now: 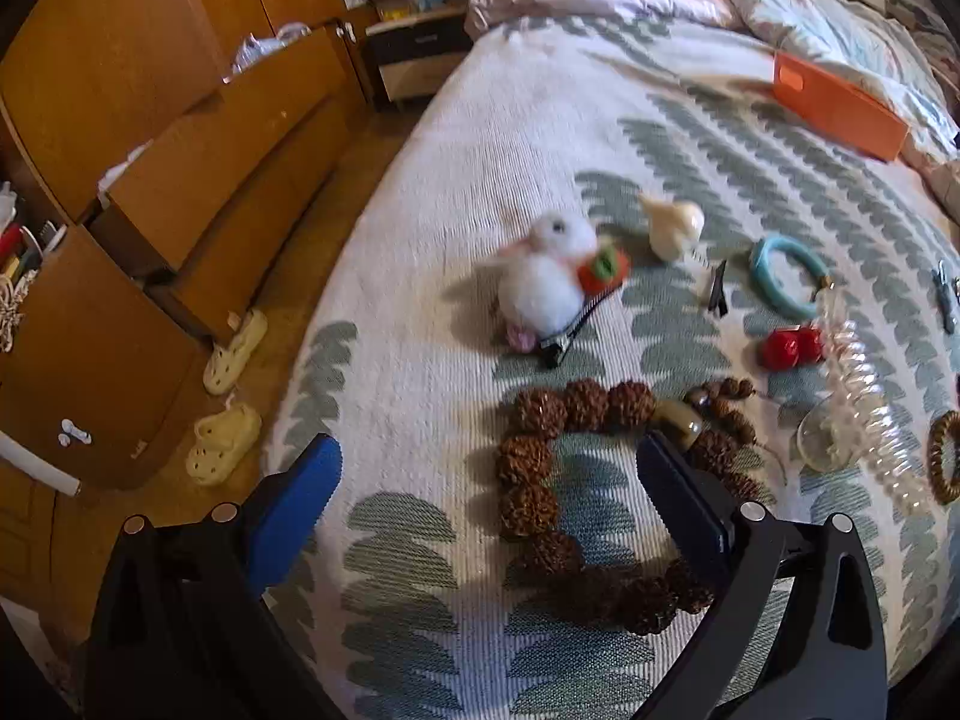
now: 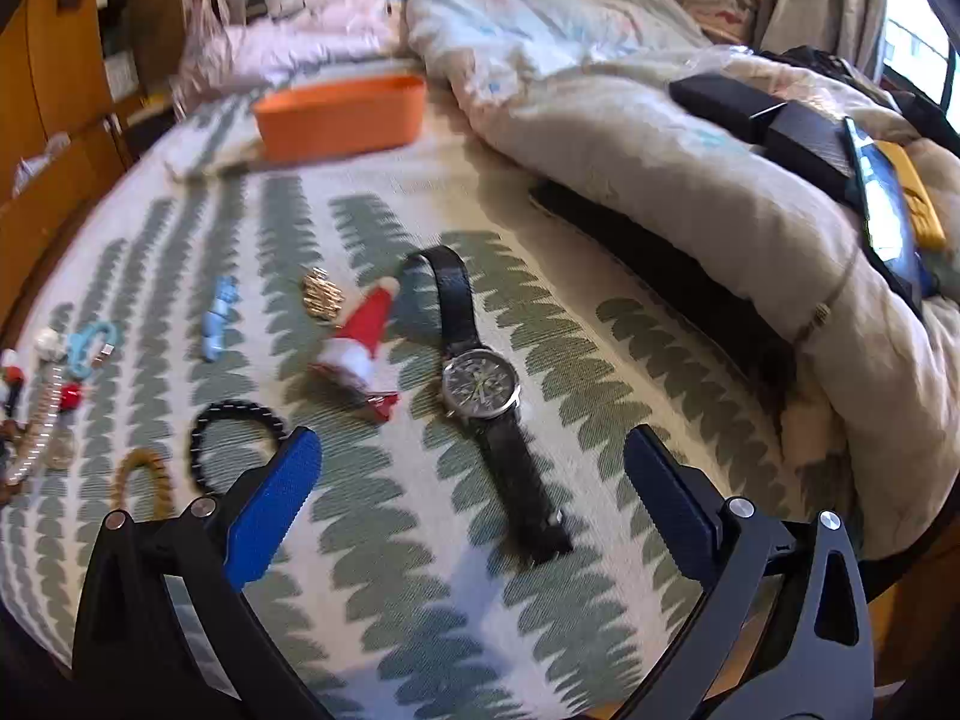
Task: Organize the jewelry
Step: 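Grasp the brown bead bracelet with left tool while right grasps the black watch, then carry the bracelet onto open bedspread with left tool while right sets watch by basket, then grasp the white plush bunny with left tool while right grasps the Santa-hat clip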
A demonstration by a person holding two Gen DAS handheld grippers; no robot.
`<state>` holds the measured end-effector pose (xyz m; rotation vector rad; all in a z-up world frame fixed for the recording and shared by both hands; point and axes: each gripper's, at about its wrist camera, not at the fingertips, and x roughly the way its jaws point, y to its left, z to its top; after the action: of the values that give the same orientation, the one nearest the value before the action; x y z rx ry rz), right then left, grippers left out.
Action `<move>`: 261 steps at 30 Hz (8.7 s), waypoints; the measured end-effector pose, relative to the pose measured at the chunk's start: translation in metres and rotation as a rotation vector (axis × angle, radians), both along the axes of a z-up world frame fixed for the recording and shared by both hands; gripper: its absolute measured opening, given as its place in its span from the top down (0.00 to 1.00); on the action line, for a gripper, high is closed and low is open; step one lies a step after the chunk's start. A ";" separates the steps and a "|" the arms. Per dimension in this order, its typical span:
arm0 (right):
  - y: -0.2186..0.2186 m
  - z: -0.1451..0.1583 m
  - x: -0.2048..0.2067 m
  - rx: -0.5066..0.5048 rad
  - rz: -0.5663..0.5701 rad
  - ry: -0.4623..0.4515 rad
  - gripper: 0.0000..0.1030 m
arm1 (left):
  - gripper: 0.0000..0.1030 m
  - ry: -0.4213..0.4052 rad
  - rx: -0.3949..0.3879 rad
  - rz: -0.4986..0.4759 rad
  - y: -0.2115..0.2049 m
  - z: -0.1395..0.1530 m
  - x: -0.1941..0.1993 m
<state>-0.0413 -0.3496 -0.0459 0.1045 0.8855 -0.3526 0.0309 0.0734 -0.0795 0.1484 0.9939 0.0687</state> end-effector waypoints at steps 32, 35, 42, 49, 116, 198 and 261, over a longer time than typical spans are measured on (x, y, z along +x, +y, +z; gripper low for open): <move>-0.035 -0.046 0.056 0.052 0.095 0.180 0.22 | 0.04 0.080 -0.061 0.007 -0.006 -0.022 0.013; -0.037 -0.047 0.056 0.065 0.091 0.182 0.21 | 0.04 0.074 -0.052 0.006 -0.007 -0.023 0.011; -0.036 -0.048 0.055 0.044 0.080 0.173 0.18 | 0.04 0.078 -0.047 0.000 -0.008 -0.024 0.012; -0.034 -0.047 0.055 0.024 0.067 0.175 0.17 | 0.04 0.075 -0.049 0.002 -0.010 -0.023 0.012; 0.036 0.105 0.099 -0.022 0.239 -0.203 0.60 | 0.80 -0.227 -0.232 -0.188 -0.044 0.144 0.050; 0.044 0.012 0.035 -0.029 0.156 -0.119 0.14 | 0.21 -0.082 -0.183 -0.069 0.034 0.027 0.057; 0.030 -0.038 0.067 0.100 0.111 0.059 0.69 | 0.53 -0.005 -0.129 -0.161 -0.010 -0.010 0.063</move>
<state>0.0256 -0.3192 -0.0837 0.1371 0.9628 -0.2088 0.0941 0.0631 -0.0891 0.1093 0.9748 -0.1426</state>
